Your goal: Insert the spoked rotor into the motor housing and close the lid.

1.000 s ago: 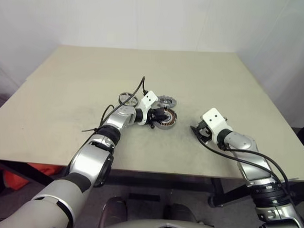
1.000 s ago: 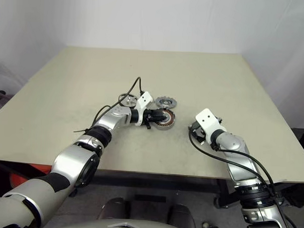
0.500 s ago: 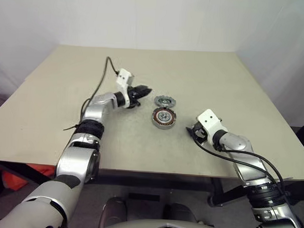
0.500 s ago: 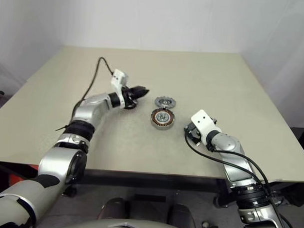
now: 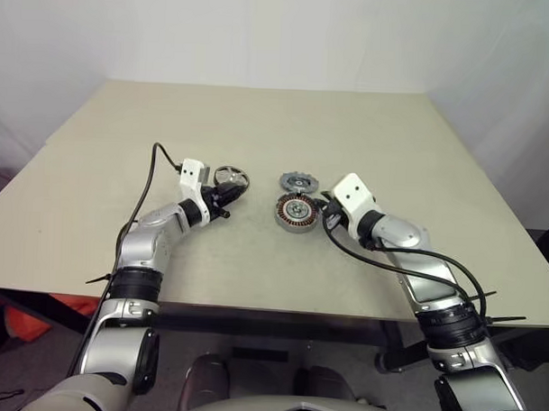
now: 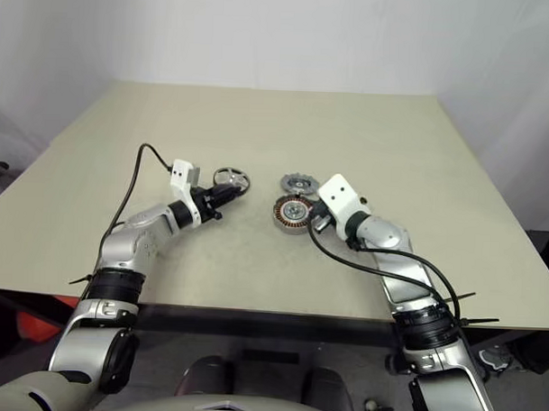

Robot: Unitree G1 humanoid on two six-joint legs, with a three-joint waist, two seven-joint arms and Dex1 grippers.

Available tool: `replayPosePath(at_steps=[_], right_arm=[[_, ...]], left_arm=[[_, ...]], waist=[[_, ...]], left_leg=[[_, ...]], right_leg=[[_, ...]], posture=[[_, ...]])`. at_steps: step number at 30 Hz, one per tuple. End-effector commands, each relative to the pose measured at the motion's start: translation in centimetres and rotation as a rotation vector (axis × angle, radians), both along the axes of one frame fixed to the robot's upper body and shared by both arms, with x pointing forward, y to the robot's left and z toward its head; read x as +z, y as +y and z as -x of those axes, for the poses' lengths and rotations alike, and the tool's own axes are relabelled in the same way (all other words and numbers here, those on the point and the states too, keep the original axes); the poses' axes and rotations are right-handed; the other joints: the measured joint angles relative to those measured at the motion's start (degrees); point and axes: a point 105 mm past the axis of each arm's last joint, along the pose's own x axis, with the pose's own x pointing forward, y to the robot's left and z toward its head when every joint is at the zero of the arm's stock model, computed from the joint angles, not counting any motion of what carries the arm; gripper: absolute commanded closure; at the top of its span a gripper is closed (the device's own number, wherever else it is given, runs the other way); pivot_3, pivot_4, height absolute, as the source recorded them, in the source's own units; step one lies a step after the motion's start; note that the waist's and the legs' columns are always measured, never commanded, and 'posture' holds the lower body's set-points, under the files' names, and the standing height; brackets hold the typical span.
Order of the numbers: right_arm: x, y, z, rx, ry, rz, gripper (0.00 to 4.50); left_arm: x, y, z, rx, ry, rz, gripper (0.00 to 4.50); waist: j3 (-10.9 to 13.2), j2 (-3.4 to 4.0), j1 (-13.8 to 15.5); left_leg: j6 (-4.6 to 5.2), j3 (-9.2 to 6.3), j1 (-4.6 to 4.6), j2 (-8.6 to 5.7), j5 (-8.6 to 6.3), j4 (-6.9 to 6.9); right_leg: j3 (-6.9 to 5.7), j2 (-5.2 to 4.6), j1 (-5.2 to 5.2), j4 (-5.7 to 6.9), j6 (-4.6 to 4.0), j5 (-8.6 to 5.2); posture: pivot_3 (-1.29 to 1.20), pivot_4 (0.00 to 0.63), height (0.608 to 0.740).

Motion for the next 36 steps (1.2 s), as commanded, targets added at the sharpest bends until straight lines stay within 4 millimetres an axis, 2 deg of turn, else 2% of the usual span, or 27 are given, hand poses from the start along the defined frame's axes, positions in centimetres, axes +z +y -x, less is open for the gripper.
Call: replayPosePath(at_steps=[1, 11, 19, 23, 26, 29, 32, 36], right_arm=[[0.4, 1.3, -0.6, 0.045, -0.021, -0.001, 4.47], [-0.6, 2.9, -1.6, 0.068, -0.009, -0.004, 4.47], [-3.4, 4.5, -0.3, 0.095, 0.085, -0.029, 4.47], [-2.5, 3.6, -1.1, 0.061, 0.056, -0.026, 4.47], [-0.2, 3.5, -1.1, 0.082, 0.003, -0.046, 4.47], [1.1, 3.5, -1.0, 0.104, -0.025, -0.048, 4.47], [1.2, 3.0, -1.2, 0.102, -0.026, -0.03, 4.47], [0.0, 2.6, -1.5, 0.08, 0.006, -0.023, 4.47]], left_arm=[[1.7, -0.2, -0.1, 0.012, -0.052, 0.012, 3.07], [1.1, 0.1, 0.1, 0.026, -0.041, -0.018, 3.07], [0.2, 0.8, 0.0, 0.051, -0.017, -0.064, 3.07], [0.0, 0.7, 0.1, 0.048, -0.014, -0.069, 3.07], [0.0, 0.7, 0.2, 0.045, -0.014, -0.071, 3.07], [-0.2, 0.7, 0.2, 0.045, -0.01, -0.074, 3.07], [-0.7, 0.9, 0.0, 0.056, 0.0, -0.088, 3.07], [-0.6, 1.0, -0.2, 0.058, -0.002, -0.092, 3.07]], waist=[[0.0, 0.0, -0.1], [0.0, 0.0, -0.1], [0.0, 0.0, -0.1], [0.0, 0.0, -0.1], [0.0, 0.0, 0.0], [0.0, 0.0, -0.1], [0.0, 0.0, -0.1], [0.0, 0.0, -0.1]], left_leg=[[-0.01, 0.0, 0.01, 0.0, 0.0, 0.0], [-0.08, 0.0, -0.18, 0.01, 0.05, 0.0], [-0.09, -0.02, -0.18, 0.05, 0.05, 0.0], [-0.09, -0.02, -0.16, 0.03, 0.05, 0.0], [-0.12, -0.03, -0.16, 0.03, 0.07, 0.01], [-0.15, -0.04, -0.16, 0.04, 0.09, 0.01], [-0.18, -0.04, -0.14, 0.05, 0.1, 0.0], [-0.17, -0.04, -0.16, 0.04, 0.1, 0.0]], right_leg=[[0.0, 0.0, 0.0, 0.0, 0.0, 0.0], [0.01, 0.06, -0.17, 0.0, 0.0, 0.01], [0.01, 0.09, -0.17, 0.0, 0.0, 0.01], [0.02, 0.08, -0.15, 0.01, 0.0, 0.01], [0.02, 0.08, -0.15, 0.03, 0.0, 0.01], [0.02, 0.1, -0.15, 0.03, 0.0, 0.01], [0.03, 0.14, -0.16, 0.03, 0.0, 0.01], [0.03, 0.13, -0.16, 0.03, 0.0, 0.01]], posture=[[0.0, 0.0, 0.74], [0.0, 0.0, 0.74], [0.0, 0.0, 0.74], [0.0, 0.0, 0.74], [0.0, 0.0, 0.74], [0.0, 0.0, 0.74], [0.0, 0.0, 0.74], [0.0, 0.0, 0.74]])
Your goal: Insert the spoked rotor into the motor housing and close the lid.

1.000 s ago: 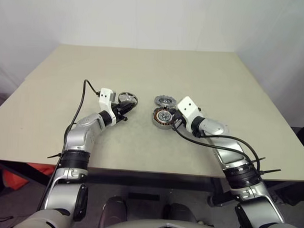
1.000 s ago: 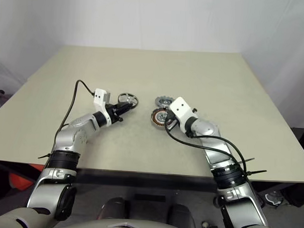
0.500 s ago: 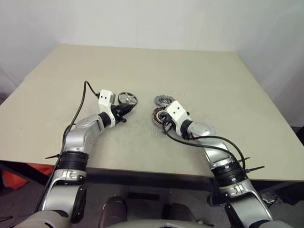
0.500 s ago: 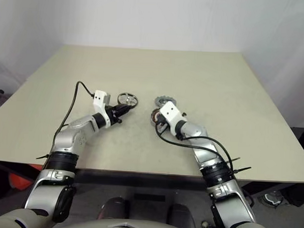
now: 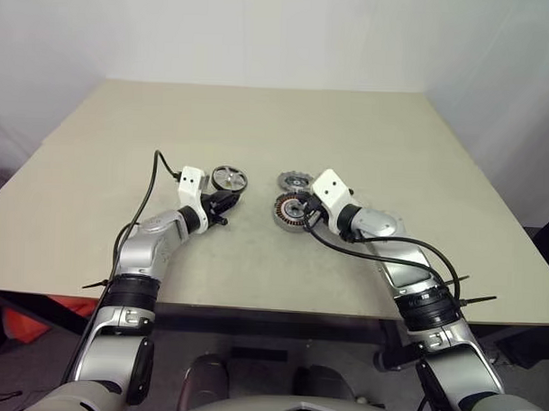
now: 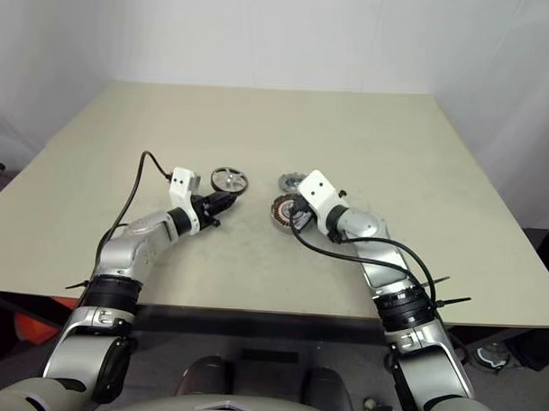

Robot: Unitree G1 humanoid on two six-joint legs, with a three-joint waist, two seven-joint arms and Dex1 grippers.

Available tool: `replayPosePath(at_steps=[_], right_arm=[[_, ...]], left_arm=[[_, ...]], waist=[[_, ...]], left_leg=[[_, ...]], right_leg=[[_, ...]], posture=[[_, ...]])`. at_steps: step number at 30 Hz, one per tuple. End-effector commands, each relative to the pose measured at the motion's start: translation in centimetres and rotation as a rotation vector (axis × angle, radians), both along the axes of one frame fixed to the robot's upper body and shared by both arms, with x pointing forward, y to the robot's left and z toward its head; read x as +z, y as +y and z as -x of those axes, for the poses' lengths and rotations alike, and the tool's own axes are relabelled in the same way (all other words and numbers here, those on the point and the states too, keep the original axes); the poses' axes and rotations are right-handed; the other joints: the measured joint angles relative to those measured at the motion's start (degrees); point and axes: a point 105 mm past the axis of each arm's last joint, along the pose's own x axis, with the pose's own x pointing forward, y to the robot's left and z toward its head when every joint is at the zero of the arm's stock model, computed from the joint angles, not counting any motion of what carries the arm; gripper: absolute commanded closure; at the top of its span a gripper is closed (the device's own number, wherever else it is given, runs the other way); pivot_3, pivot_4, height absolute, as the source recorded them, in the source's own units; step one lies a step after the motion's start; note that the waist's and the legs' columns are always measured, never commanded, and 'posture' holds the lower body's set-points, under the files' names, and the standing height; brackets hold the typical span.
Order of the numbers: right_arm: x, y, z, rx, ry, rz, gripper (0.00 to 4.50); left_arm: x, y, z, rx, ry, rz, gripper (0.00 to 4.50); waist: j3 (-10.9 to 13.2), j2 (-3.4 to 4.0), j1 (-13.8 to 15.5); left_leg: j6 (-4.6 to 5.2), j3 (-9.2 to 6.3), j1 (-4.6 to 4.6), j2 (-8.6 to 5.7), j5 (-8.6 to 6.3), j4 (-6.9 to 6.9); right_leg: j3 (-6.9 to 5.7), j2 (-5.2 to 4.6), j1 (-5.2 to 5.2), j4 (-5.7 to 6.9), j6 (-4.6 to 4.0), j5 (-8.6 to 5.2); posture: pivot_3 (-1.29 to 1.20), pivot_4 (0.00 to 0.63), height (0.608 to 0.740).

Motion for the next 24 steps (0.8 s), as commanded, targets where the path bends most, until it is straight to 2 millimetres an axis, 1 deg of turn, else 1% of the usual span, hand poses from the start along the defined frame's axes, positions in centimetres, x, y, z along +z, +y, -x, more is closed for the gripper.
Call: replayPosePath(at_steps=[1, 3, 5, 8, 12, 15, 18, 21, 24], right_arm=[[0.6, 0.1, -0.4, -0.002, -0.028, -0.016, 4.47], [0.1, 0.3, -0.3, -0.004, -0.02, -0.013, 4.47], [0.0, 0.3, -0.3, -0.005, -0.021, -0.011, 4.47], [1.3, -0.3, -0.3, -0.018, -0.056, -0.015, 4.47], [3.1, -1.8, -0.8, -0.061, -0.104, -0.012, 4.47], [3.7, -3.0, -1.1, -0.099, -0.12, -0.004, 4.47], [3.7, -3.7, -1.2, -0.123, -0.121, 0.007, 4.5], [3.9, -3.8, -1.1, -0.123, -0.124, 0.008, 4.5], [4.1, -3.9, -1.1, -0.124, -0.128, 0.009, 4.5]], left_arm=[[1.3, 0.2, -0.5, 0.003, -0.056, -0.014, 3.07], [1.2, 0.3, -0.5, 0.007, -0.055, -0.015, 3.07], [1.2, 0.5, -0.5, 0.021, -0.045, 0.004, 3.07], [0.7, 0.7, -0.5, 0.049, 0.014, 0.073, 3.07], [-0.8, 1.3, -0.5, 0.1, 0.125, 0.166, 3.07], [-0.9, 1.3, -0.3, 0.104, 0.157, 0.253, 3.07], [-1.2, 1.9, -0.8, 0.167, 0.191, 0.322, 2.5], [-1.3, 2.2, -1.5, 0.225, 0.264, 0.481, 1.58], [-1.3, 2.3, -2.1, 0.265, 0.31, 0.616, 1.58]], waist=[[0.0, 0.0, 0.0], [0.0, 0.0, 0.0], [0.0, 0.0, 0.0], [0.0, 0.0, 0.0], [0.0, 0.0, 0.0], [0.0, 0.0, 0.1], [0.0, 0.0, 0.1], [0.0, 0.0, 0.1], [0.0, 0.0, 0.0]], left_leg=[[0.0, 0.0, 0.0, 0.0, 0.0, 0.0], [-0.01, 0.0, 0.0, 0.0, 0.0, 0.0], [-0.01, 0.0, 0.0, 0.0, 0.0, 0.0], [-0.01, 0.0, -0.01, 0.01, 0.01, 0.0], [-0.01, 0.0, 0.01, -0.01, 0.01, 0.02], [-0.01, 0.0, 0.0, -0.03, 0.01, 0.04], [0.0, 0.0, 0.01, -0.03, 0.0, 0.04], [0.01, 0.0, 0.06, -0.07, 0.0, 0.05], [0.0, 0.02, 0.15, -0.11, 0.0, 0.06]], right_leg=[[0.0, -0.01, 0.0, 0.0, 0.0, 0.0], [0.0, -0.01, 0.0, 0.0, 0.0, 0.0], [0.0, 0.0, 0.0, 0.01, 0.0, 0.0], [0.0, -0.01, 0.0, 0.0, -0.01, 0.0], [0.0, -0.01, 0.0, 0.02, -0.01, 0.01], [0.01, -0.01, 0.01, 0.02, -0.01, 0.01], [0.01, -0.01, 0.02, 0.02, -0.01, 0.01], [0.0, 0.0, 0.05, 0.04, -0.02, 0.01], [0.0, 0.01, 0.1, 0.05, -0.02, 0.02]], posture=[[0.0, 0.0, 0.74], [0.0, 0.0, 0.74], [0.0, 0.0, 0.74], [0.0, 0.0, 0.74], [0.0, 0.0, 0.74], [0.0, 0.0, 0.74], [0.0, 0.0, 0.74], [0.0, 0.0, 0.74], [0.0, 0.0, 0.74]])
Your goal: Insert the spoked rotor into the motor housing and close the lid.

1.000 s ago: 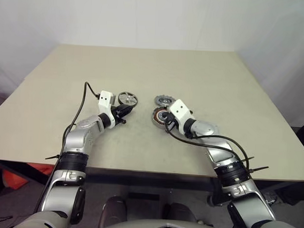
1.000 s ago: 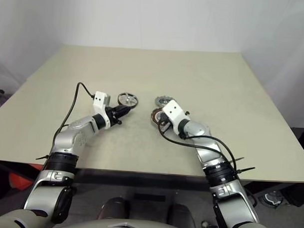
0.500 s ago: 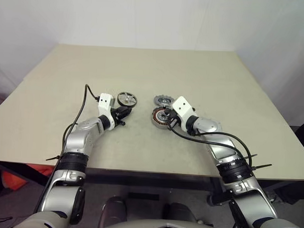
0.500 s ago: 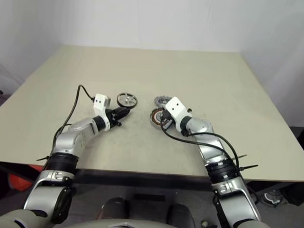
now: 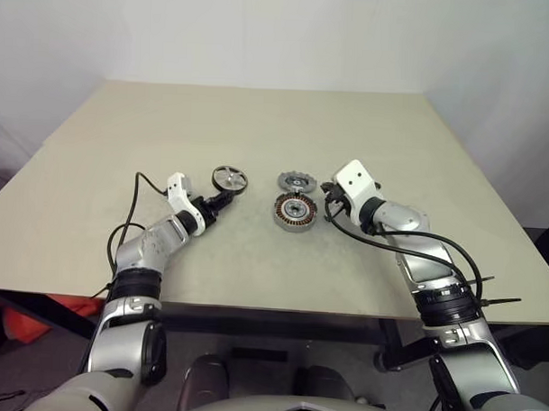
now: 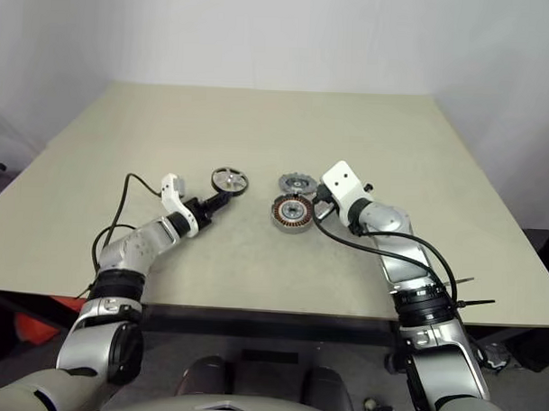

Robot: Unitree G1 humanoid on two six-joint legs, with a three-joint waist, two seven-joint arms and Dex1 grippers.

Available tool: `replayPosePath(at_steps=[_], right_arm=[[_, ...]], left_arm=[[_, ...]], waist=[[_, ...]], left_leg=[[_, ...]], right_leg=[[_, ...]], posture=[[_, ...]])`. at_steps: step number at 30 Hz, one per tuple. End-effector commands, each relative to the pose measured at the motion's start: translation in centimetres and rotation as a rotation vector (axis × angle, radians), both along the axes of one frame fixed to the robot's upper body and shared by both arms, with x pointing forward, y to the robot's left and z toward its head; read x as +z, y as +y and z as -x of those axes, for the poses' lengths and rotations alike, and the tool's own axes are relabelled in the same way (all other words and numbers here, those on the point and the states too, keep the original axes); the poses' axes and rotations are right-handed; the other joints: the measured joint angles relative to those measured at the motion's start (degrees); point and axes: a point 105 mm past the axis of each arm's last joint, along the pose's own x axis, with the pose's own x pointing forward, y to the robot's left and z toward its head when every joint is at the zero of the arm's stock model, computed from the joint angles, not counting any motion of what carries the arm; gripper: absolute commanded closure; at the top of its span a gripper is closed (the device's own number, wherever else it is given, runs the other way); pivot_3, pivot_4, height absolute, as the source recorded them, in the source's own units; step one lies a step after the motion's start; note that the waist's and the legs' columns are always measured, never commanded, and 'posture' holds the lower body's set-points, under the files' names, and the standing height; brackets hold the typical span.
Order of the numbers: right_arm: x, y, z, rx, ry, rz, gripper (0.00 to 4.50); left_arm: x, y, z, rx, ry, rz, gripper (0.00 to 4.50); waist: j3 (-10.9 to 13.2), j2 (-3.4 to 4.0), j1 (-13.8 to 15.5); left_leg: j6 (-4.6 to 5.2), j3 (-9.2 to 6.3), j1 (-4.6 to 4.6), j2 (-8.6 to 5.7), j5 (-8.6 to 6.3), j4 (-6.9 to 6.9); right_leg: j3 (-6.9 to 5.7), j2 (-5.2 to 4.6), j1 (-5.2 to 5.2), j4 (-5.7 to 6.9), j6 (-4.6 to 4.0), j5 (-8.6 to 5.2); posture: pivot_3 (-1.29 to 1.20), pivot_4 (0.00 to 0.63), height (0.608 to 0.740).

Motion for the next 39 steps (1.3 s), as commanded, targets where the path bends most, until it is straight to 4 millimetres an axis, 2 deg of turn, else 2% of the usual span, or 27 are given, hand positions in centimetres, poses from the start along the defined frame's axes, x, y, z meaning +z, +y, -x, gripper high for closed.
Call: replayPosePath(at_steps=[1, 14, 21, 23, 25, 30, 32, 35, 37, 39], right_arm=[[2.6, 0.0, -0.1, 0.005, -0.084, -0.009, 4.5], [3.2, -0.5, -0.3, -0.012, -0.1, -0.003, 4.5], [3.2, -1.2, -0.3, -0.043, -0.106, 0.0, 4.5], [3.1, -1.3, -0.3, -0.048, -0.105, 0.0, 4.5], [3.0, -1.3, -0.4, -0.052, -0.104, 0.002, 4.5], [3.1, -1.5, -0.5, -0.06, -0.109, 0.01, 4.5], [3.0, -1.9, -0.5, -0.071, -0.109, 0.019, 4.5], [2.9, -3.1, -0.4, -0.102, -0.103, 0.052, 4.5], [2.1, -5.0, 0.1, -0.129, -0.082, 0.139, 4.5], [1.3, -6.6, 0.6, -0.15, -0.068, 0.245, 4.5]], left_arm=[[0.2, 0.5, -0.9, 0.073, 0.042, 0.148, 1.58], [-0.1, -1.9, -2.9, 0.092, 0.116, 0.291, 1.58], [0.1, -2.1, -2.8, 0.076, 0.129, 0.352, 3.86], [-0.1, -2.1, -2.6, 0.066, 0.13, 0.354, 3.86], [-0.2, -1.9, -2.5, 0.07, 0.133, 0.352, 4.05], [0.0, -1.8, -2.4, 0.066, 0.123, 0.385, 4.08], [0.7, -2.3, -2.4, 0.038, 0.112, 0.419, 4.08], [3.0, -3.2, -2.4, -0.031, 0.058, 0.53, 4.08], [5.3, -4.4, -1.9, -0.129, 0.009, 0.631, 4.08], [6.6, -5.8, -1.0, -0.224, -0.01, 0.674, 4.08]], waist=[[0.0, 0.0, 0.1], [0.0, 0.0, 0.5], [0.0, 0.02, 0.6], [0.0, 0.0, 0.5], [0.0, 0.0, 0.4], [0.0, 0.0, 0.4], [0.0, 0.0, 0.4], [0.0, -0.02, 0.6], [0.1, -0.09, 0.7], [0.1, -0.18, 1.0]], left_leg=[[0.0, 0.0, 0.01, -0.01, 0.0, 0.0], [0.02, -0.07, 0.19, -0.01, -0.01, 0.01], [0.03, -0.07, 0.19, -0.01, -0.02, -0.02], [0.03, -0.06, 0.22, -0.01, -0.02, -0.02], [0.03, -0.06, 0.24, 0.0, -0.01, -0.01], [0.04, -0.06, 0.23, 0.0, -0.02, -0.04], [0.04, -0.06, 0.22, 0.0, -0.02, -0.04], [0.04, -0.06, 0.15, -0.01, -0.02, -0.04], [0.03, -0.06, 0.08, -0.04, -0.02, -0.03], [0.04, -0.06, -0.09, -0.04, -0.02, 0.01]], right_leg=[[0.0, 0.0, 0.02, 0.0, 0.0, 0.0], [-0.01, -0.07, 0.29, -0.03, 0.02, -0.01], [-0.01, -0.1, 0.3, -0.05, 0.02, -0.01], [-0.01, -0.1, 0.31, -0.04, 0.03, -0.01], [-0.01, -0.12, 0.32, -0.04, 0.04, -0.02], [-0.01, -0.12, 0.32, -0.05, 0.02, -0.01], [-0.01, -0.12, 0.31, -0.06, 0.02, -0.01], [-0.01, -0.14, 0.29, -0.08, 0.02, -0.01], [-0.02, -0.17, 0.27, -0.1, 0.02, -0.01], [-0.06, -0.21, 0.18, -0.14, 0.02, -0.01]], posture=[[0.0, 0.0, 0.74], [0.0, 0.0, 0.74], [0.0, 0.0, 0.74], [0.0, 0.0, 0.74], [0.0, 0.0, 0.74], [0.0, 0.0, 0.74], [0.0, 0.0, 0.74], [0.0, 0.0, 0.74], [0.0, 0.0, 0.74], [0.0, 0.0, 0.74]])
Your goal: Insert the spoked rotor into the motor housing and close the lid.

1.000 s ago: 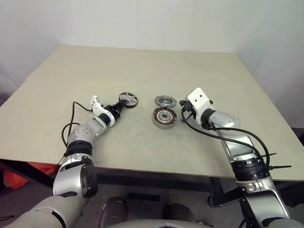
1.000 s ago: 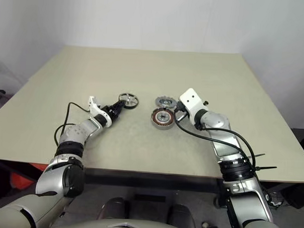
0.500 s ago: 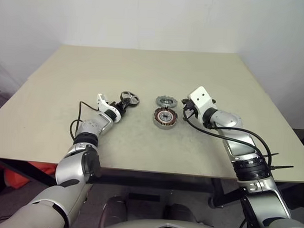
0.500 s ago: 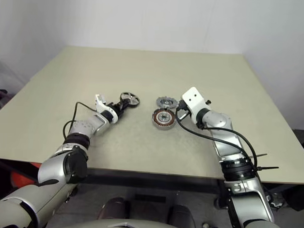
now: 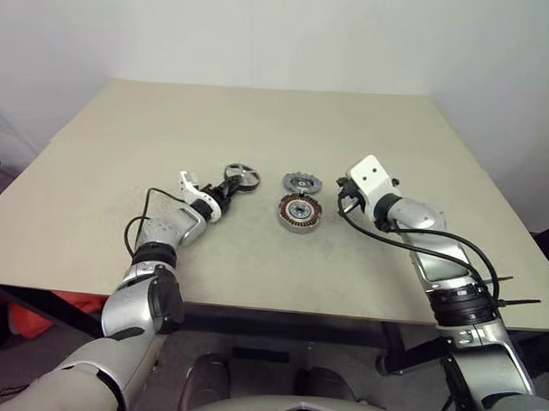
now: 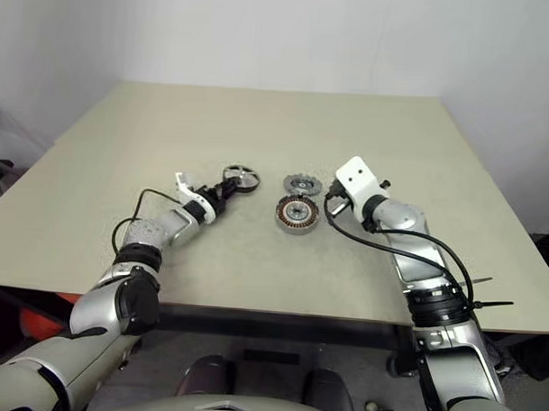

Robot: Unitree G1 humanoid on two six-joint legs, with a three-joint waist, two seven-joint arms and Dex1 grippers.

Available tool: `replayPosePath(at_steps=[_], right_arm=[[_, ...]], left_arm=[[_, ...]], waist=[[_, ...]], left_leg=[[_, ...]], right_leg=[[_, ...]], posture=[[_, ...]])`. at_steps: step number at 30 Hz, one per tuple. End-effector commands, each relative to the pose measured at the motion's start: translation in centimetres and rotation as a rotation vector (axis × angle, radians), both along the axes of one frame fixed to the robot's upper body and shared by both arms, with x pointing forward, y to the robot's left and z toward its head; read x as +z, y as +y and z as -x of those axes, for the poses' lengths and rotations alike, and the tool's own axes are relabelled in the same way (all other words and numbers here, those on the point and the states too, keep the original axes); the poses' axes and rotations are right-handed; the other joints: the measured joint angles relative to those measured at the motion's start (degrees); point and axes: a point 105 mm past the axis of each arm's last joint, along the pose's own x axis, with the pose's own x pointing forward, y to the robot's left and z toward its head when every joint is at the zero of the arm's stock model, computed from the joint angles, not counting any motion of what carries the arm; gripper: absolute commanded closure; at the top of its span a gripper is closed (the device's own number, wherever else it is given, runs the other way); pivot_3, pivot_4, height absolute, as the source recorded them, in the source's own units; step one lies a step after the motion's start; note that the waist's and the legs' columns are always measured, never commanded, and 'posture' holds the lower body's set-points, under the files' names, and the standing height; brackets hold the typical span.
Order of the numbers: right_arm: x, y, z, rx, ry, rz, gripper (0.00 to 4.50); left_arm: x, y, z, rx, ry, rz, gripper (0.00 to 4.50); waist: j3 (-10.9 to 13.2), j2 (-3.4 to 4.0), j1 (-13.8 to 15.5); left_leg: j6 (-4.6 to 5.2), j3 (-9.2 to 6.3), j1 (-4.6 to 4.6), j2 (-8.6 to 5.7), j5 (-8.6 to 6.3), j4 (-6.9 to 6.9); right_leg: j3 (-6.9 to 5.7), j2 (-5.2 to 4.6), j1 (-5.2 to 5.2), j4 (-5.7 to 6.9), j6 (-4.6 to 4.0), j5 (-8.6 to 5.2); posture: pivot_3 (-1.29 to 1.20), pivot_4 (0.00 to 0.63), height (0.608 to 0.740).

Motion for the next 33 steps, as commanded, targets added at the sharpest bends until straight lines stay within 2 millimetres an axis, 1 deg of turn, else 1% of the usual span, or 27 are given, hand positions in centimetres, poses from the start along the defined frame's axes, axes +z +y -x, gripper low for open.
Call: replayPosePath(at_steps=[1, 2, 5, 7, 12, 18, 25, 28, 33], right_arm=[[0.5, -2.8, 0.6, -0.042, -0.027, 0.154, 4.5], [0.3, -3.1, 0.8, -0.046, -0.018, 0.175, 4.5], [0.0, -4.1, 1.5, -0.06, 0.0, 0.209, 4.5], [-0.1, -4.3, 1.7, -0.065, 0.003, 0.217, 4.5], [0.1, -4.6, 2.1, -0.105, -0.009, 0.199, 4.5], [0.2, -5.4, 2.7, -0.143, -0.01, 0.202, 4.5], [0.5, -5.3, 2.4, -0.153, -0.023, 0.196, 4.5], [0.5, -5.3, 2.1, -0.155, -0.025, 0.198, 4.5], [0.4, -5.1, 1.8, -0.148, -0.026, 0.199, 4.5]], left_arm=[[4.1, -1.9, 1.0, -0.128, -0.144, 0.099, 4.08], [4.2, -2.5, 1.4, -0.157, -0.15, 0.098, 4.08], [4.3, -5.3, 2.7, -0.269, -0.145, 0.092, 4.08], [4.2, -6.3, 3.0, -0.302, -0.139, 0.083, 4.08], [2.3, -8.8, 3.4, -0.353, -0.078, 0.022, 4.08], [1.6, -9.1, 3.4, -0.357, -0.055, 0.009, 4.08], [0.1, -9.3, 3.8, -0.368, -0.026, -0.057, 4.08], [-0.3, -9.1, 4.3, -0.377, -0.023, -0.064, 4.08], [-0.6, -8.2, 4.5, -0.36, -0.017, -0.067, 4.08]], waist=[[0.0, -0.04, 0.0], [0.0, -0.04, 0.0], [0.0, -0.05, -0.3], [0.0, -0.06, -0.5], [0.1, -0.07, -0.8], [0.1, -0.07, -0.6], [0.0, -0.06, -0.7], [0.0, -0.05, -0.7], [0.0, -0.05, -0.8]], left_leg=[[0.01, 0.01, -0.05, -0.01, -0.01, 0.02], [0.02, 0.01, -0.1, -0.01, -0.01, 0.03], [0.13, 0.03, -0.1, 0.01, -0.08, 0.01], [0.25, 0.04, -0.09, 0.01, -0.15, 0.02], [0.24, 0.07, -0.11, 0.0, -0.14, 0.06], [0.31, 0.03, -0.09, -0.01, -0.17, 0.07], [0.35, 0.04, -0.09, 0.0, -0.2, 0.08], [0.34, 0.04, -0.08, 0.0, -0.2, 0.08], [0.34, 0.05, -0.06, 0.01, -0.19, 0.08]], right_leg=[[0.0, -0.01, -0.04, 0.0, 0.0, 0.0], [0.0, -0.01, -0.09, -0.01, 0.0, 0.0], [0.0, 0.03, -0.1, -0.02, 0.02, -0.03], [0.0, 0.03, -0.1, -0.02, 0.04, -0.04], [0.01, 0.07, -0.03, -0.01, 0.08, -0.05], [0.01, 0.02, -0.06, -0.07, 0.07, -0.04], [0.01, 0.01, -0.06, -0.08, 0.07, -0.04], [0.01, 0.01, -0.05, -0.07, 0.07, -0.04], [0.01, 0.01, -0.04, -0.06, 0.07, -0.04]], posture=[[0.0, 0.0, 0.74], [0.0, 0.0, 0.74], [0.0, 0.0, 0.74], [0.0, 0.0, 0.74], [0.0, 0.0, 0.74], [0.0, 0.0, 0.74], [0.0, 0.0, 0.74], [0.0, 0.0, 0.74], [0.0, 0.0, 0.74]])
